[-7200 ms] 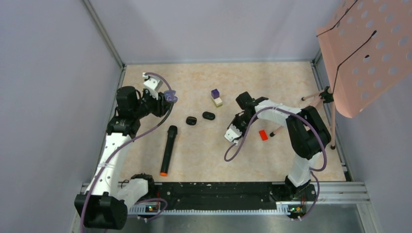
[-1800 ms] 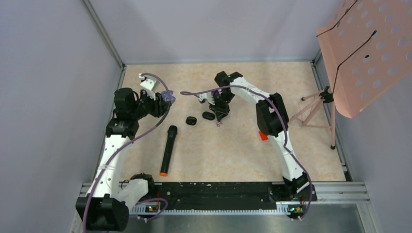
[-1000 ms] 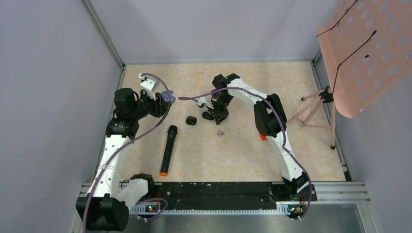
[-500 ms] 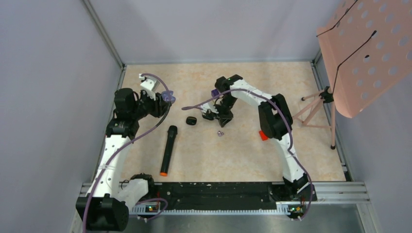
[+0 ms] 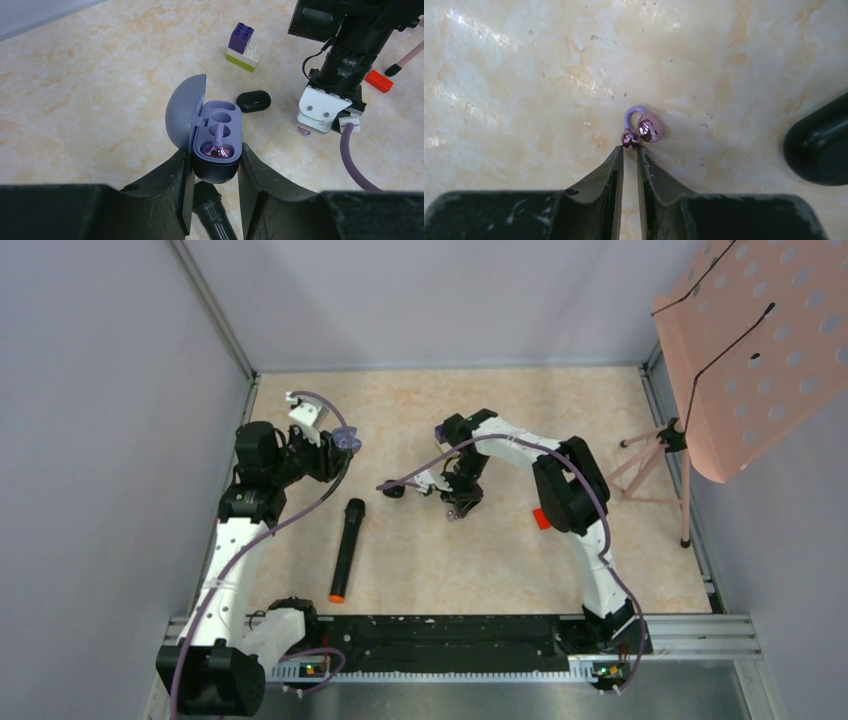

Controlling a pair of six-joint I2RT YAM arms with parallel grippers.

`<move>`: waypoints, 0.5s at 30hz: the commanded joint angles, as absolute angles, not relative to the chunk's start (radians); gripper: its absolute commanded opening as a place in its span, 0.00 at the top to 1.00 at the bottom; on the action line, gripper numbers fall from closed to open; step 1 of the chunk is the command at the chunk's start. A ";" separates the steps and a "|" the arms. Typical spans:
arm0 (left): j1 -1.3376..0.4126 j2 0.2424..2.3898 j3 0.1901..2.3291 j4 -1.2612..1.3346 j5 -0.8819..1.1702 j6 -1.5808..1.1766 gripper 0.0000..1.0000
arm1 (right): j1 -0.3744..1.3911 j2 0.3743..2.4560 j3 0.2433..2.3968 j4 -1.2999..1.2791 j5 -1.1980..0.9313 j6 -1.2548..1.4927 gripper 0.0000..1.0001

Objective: Insert the wireless bluetooth earbuds into the charging case
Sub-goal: Pick up the earbud from the center of the board.

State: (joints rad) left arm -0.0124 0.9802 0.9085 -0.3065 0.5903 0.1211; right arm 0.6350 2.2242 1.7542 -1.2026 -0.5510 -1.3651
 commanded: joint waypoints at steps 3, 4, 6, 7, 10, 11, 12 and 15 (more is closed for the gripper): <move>-0.006 0.961 0.904 -0.257 0.607 0.111 1.00 | 0.682 2.183 1.749 -1.131 -0.596 -1.314 0.84; -0.007 0.959 0.903 -0.258 0.607 0.112 1.00 | 0.687 2.183 1.749 -1.127 -0.599 -1.310 0.84; -0.007 0.955 0.898 -0.258 0.606 0.112 1.00 | 0.701 2.183 1.750 -1.127 -0.606 -1.299 0.85; -0.006 0.954 0.897 -0.257 0.606 0.111 1.00 | 0.711 2.182 1.750 -1.126 -0.612 -1.289 0.85; -0.006 0.951 0.890 -0.249 0.607 0.106 1.00 | 0.727 2.181 1.754 -1.087 -0.636 -1.203 0.84; -0.006 0.951 0.888 -0.247 0.606 0.106 1.00 | 0.732 2.182 1.757 -1.065 -0.632 -1.156 0.84; -0.007 0.949 0.889 -0.245 0.607 0.104 1.00 | 0.736 2.182 1.763 -1.043 -0.625 -1.101 0.84; -0.006 0.946 0.890 -0.255 0.609 0.105 1.00 | 0.738 2.197 1.838 -1.064 -0.620 -0.951 0.84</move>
